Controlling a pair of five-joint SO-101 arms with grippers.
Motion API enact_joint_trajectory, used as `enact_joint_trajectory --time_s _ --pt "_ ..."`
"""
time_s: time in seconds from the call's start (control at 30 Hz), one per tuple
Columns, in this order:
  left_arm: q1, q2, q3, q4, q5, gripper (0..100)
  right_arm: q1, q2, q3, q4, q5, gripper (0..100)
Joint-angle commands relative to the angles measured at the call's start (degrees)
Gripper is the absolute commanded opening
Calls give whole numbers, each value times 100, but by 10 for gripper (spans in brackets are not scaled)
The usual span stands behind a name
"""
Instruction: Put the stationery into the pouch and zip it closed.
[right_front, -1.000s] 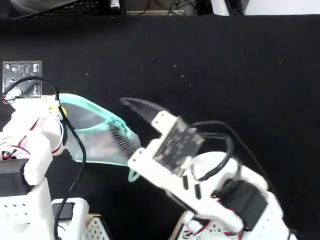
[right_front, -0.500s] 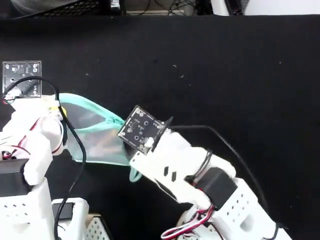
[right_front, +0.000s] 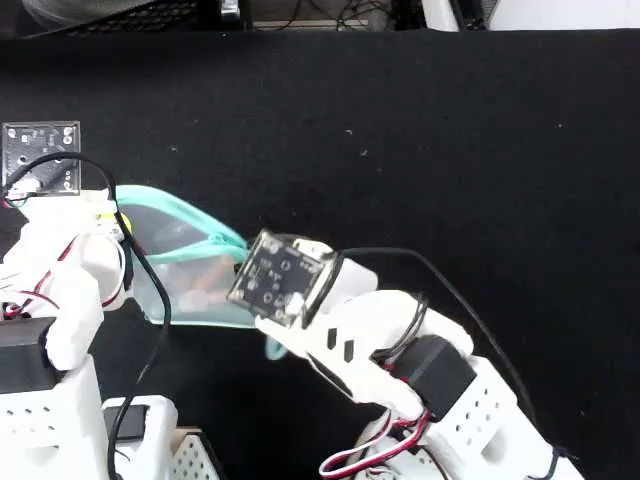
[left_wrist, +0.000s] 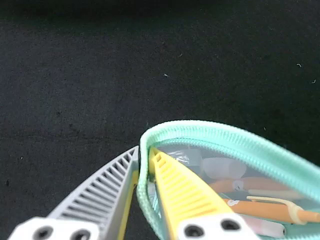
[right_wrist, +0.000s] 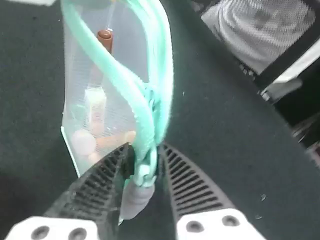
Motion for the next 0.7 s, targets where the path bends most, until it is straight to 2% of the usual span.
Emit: enact_joint_trajectory --time_s 0.0,0.43,0.67 --pt "-48 492 936 123 18 30 -62 -40 -48 105 413 13" --pt "-40 492 936 123 18 30 -62 -716 -84 756 545 14" --pt "-13 492 936 123 18 30 -62 -734 -66 615 536 12"
